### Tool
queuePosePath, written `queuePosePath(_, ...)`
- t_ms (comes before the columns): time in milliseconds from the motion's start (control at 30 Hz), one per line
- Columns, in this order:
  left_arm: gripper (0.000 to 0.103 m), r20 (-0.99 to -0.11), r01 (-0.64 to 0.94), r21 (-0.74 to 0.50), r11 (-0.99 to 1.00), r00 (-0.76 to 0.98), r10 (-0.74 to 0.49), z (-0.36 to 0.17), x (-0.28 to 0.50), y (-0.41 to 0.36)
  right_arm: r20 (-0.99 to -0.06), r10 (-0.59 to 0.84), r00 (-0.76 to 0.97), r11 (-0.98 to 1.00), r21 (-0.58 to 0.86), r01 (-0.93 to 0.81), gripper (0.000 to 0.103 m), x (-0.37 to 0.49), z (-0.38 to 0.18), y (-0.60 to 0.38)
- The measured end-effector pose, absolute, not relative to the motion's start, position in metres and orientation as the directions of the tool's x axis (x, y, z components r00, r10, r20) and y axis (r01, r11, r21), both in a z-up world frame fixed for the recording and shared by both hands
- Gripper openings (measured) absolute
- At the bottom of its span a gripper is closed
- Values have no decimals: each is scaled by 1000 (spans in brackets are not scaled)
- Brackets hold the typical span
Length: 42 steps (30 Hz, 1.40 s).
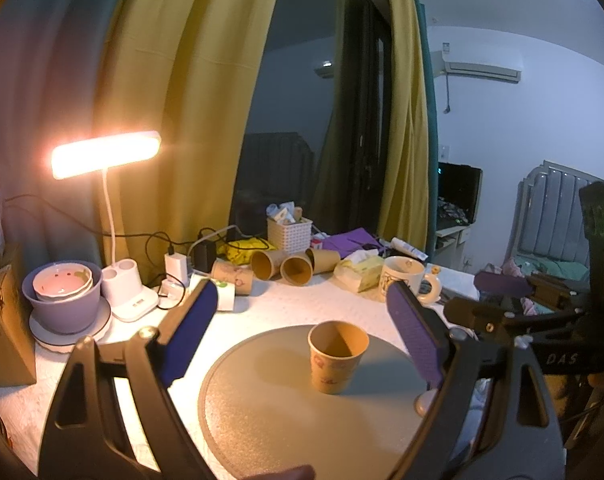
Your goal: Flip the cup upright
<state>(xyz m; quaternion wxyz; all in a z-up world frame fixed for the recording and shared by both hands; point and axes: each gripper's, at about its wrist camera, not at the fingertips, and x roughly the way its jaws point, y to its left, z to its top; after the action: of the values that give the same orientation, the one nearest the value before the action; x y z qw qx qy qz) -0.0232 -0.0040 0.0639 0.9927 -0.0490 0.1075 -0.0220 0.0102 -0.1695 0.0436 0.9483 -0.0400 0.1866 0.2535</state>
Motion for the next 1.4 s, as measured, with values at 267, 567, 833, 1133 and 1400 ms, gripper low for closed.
queuePosePath(267, 87, -211, 32, -102, 994, 976, -53, 64, -23, -4, -375, 467, 801, 868, 19, -497, 76, 10, 43, -170)
queuePosePath(567, 87, -212, 32, -102, 994, 976, -53, 64, -23, -4, -376, 467, 801, 867, 19, -497, 76, 10, 43, -170)
queuePosePath(833, 87, -211, 32, -102, 994, 976, -53, 64, -23, -4, -376, 467, 800, 868, 19, -497, 76, 10, 43, -169)
queuePosePath(1133, 87, -211, 32, -103, 994, 976, -53, 64, -23, -4, -377, 467, 800, 867, 18, -497, 76, 10, 42, -169)
queuePosePath(1400, 87, -205, 40, -103, 994, 977, -61, 63, -23, -4, -381, 467, 798, 866, 15, -499, 76, 9, 41, -167)
